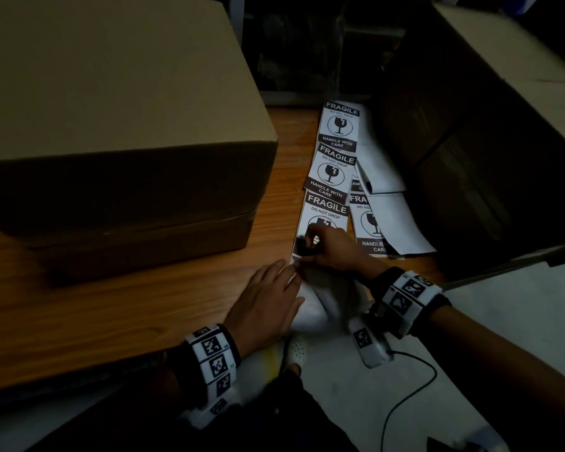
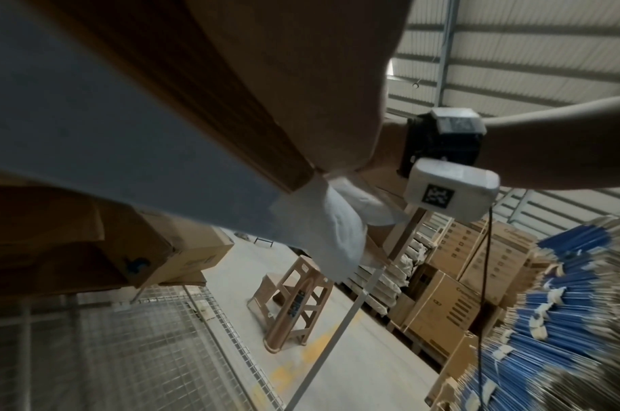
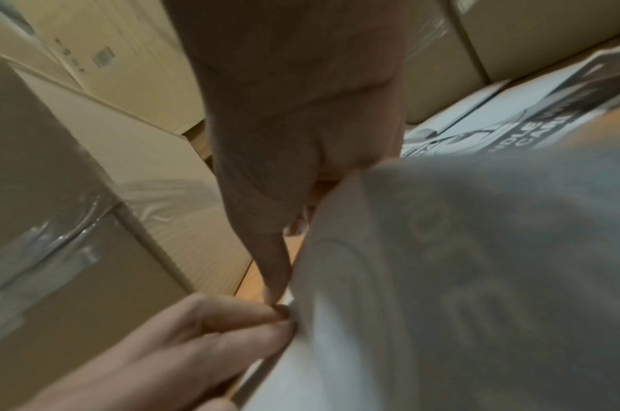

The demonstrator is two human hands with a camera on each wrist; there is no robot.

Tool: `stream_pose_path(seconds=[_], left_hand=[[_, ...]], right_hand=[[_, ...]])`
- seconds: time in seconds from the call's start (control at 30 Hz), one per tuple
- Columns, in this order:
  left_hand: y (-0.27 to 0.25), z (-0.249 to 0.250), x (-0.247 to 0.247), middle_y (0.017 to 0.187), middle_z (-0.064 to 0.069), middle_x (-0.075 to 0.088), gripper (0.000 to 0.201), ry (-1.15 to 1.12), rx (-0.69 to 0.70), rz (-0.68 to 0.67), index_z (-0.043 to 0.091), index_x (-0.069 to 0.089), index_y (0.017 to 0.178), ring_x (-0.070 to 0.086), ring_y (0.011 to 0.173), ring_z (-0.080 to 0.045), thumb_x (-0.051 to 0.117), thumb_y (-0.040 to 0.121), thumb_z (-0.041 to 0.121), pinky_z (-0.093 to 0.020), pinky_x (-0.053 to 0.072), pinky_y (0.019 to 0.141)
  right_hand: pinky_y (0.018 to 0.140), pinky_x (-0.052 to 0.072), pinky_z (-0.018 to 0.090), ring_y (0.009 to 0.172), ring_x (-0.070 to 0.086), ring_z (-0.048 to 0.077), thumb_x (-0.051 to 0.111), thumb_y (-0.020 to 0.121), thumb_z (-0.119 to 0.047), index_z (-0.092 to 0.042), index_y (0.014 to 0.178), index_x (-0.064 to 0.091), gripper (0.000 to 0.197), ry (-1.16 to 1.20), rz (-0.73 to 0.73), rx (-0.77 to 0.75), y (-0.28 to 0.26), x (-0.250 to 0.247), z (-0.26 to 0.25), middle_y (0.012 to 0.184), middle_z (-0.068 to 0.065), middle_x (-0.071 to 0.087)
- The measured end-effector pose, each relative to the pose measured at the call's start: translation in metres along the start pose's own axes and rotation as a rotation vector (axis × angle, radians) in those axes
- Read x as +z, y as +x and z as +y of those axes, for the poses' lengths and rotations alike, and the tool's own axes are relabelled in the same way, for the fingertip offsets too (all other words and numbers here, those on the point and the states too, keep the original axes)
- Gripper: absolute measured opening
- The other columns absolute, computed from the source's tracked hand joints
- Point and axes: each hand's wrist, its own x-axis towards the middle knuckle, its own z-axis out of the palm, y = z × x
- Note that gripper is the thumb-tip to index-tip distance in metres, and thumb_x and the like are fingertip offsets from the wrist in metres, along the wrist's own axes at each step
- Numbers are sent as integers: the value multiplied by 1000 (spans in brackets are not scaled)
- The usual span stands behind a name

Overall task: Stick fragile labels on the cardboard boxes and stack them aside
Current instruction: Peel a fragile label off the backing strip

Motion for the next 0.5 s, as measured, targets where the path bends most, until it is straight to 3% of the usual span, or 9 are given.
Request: stream_pose_path(seconds=[0.1,0.2,0.3,0.43,0.5], left_hand=[[1,-1,-1,124,-10,64,50,5,3,22,8,67,119,55,123,-26,36,94,39,-39,44,102],[2,0,2,131,-15,60,51,-1,35,13,1,62,124,46,134,-29,36,95,34,-38,38,110],[1,1,4,128,-18,62,50,23,36,4,-1,63,122,54,127,-28,37,93,31,-35,41,106],[2,2,4,119,-19,65,45,125,87,-16,0,66,117,60,116,-30,67,80,25,-37,44,104],[3,2,4,118,-19,65,48,136,88,-26,-1,66,116,60,114,-32,73,74,23,-39,44,104]], right_hand=[[73,43,25,91,65,22,80,80,-29,-9,96,68,27,6,-18,-29,3,6,5,101,8,70],[73,44,25,90,67,22,77,83,-26,-8,94,76,21,21,-35,-69,3,10,9,97,8,74],[79,49,31,91,68,24,75,84,-23,-8,92,76,17,59,-32,-61,3,10,14,97,8,75],[79,48,31,88,67,20,76,83,-25,-10,86,75,15,156,29,14,-2,14,19,92,9,74],[79,49,32,85,68,19,76,83,-27,-13,80,74,14,204,66,45,-7,19,21,87,8,75]])
